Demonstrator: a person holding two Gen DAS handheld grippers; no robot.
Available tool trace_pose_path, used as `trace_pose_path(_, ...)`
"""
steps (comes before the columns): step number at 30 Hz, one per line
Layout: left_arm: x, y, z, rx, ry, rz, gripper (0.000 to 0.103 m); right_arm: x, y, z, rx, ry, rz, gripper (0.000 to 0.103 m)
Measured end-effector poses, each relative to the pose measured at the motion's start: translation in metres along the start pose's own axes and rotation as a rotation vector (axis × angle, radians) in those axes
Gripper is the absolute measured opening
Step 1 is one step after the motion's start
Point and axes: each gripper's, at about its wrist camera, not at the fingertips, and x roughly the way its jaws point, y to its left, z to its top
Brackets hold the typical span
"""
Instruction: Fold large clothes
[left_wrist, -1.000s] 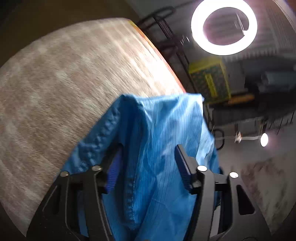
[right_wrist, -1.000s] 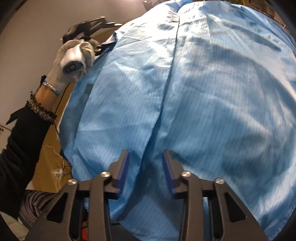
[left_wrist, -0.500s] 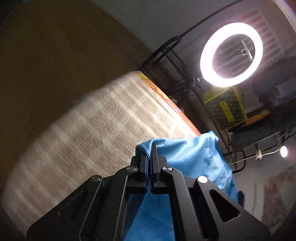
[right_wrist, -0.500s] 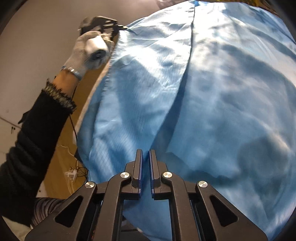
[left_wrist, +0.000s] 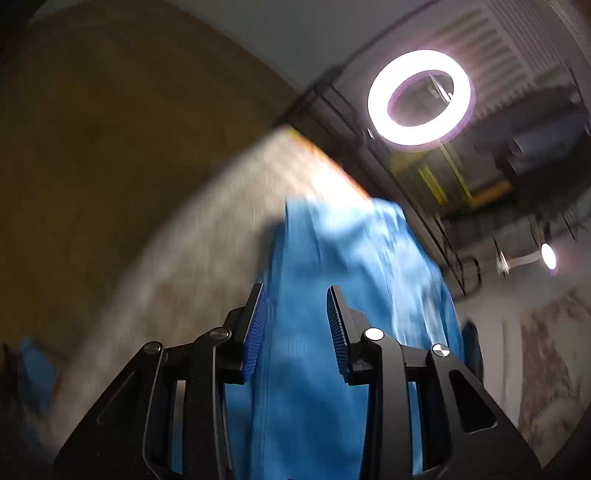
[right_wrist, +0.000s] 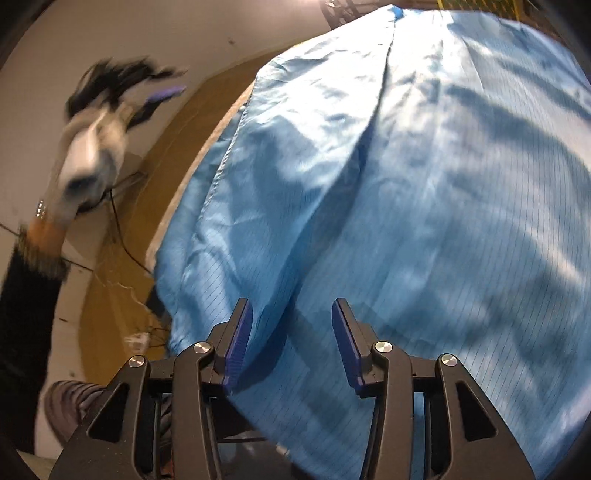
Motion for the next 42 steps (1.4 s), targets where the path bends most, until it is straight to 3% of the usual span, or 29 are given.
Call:
trace_pose_path(5, -0.020, 0.013, -0.099, -0.005, 0.130, -0.017, 0.033, -0.009, 0.006, -0.007, 0.006, 0.004, 0.037, 0.045)
trace_pose_path(8, -0.019, 0.024, -0.150, -0.037, 0.199, -0.019, 0.039, -0.006, 0.015, -0.008, 0.012, 0.009, 0.063, 0.045)
trace_pose_path(14, -0.015, 0.034, -0.211, -0.052, 0.263, -0.012, 0.039, 0.003, 0.013, -0.017, 0.041, 0.003, 0.022, 0.042)
trace_pose_path(17, -0.006, 0.034, -0.223, -0.025, 0.281, 0.021, 0.039, 0.007, 0.009, -0.023, 0.073, -0.001, 0.029, 0.040)
trace_pose_path(22, 0.007, 0.029, -0.228, 0.033, 0.275, 0.046, 0.039, 0.017, 0.002, -0.032, 0.128, 0.019, 0.085, 0.013)
trace_pose_path(23, 0.007, 0.027, -0.228, 0.045, 0.266, 0.048, 0.031, 0.019, 0.001, -0.033, 0.140, 0.025, 0.096, 0.011)
trace_pose_path(24, 0.010, 0.027, -0.228, 0.055, 0.266, 0.050, 0.005, 0.022, -0.001, -0.034, 0.155, 0.030, 0.109, 0.009)
trace_pose_path(25, 0.014, 0.028, -0.229, 0.059, 0.273, 0.045, 0.001, 0.023, -0.002, -0.036, 0.167, 0.031, 0.119, 0.007)
trace_pose_path(31, -0.003, 0.027, -0.218, 0.097, 0.190, 0.038, 0.000, 0.037, 0.007, -0.034, 0.236, 0.038, 0.218, 0.006)
trace_pose_path(38, -0.028, 0.056, -0.189, 0.113, 0.087, 0.149, 0.000, 0.068, 0.056, -0.019, 0.156, 0.051, 0.212, 0.005)
trace_pose_path(42, -0.024, 0.082, -0.190, 0.081, 0.105, 0.205, 0.000, 0.076, 0.084, -0.030, 0.043, 0.100, 0.152, 0.005)
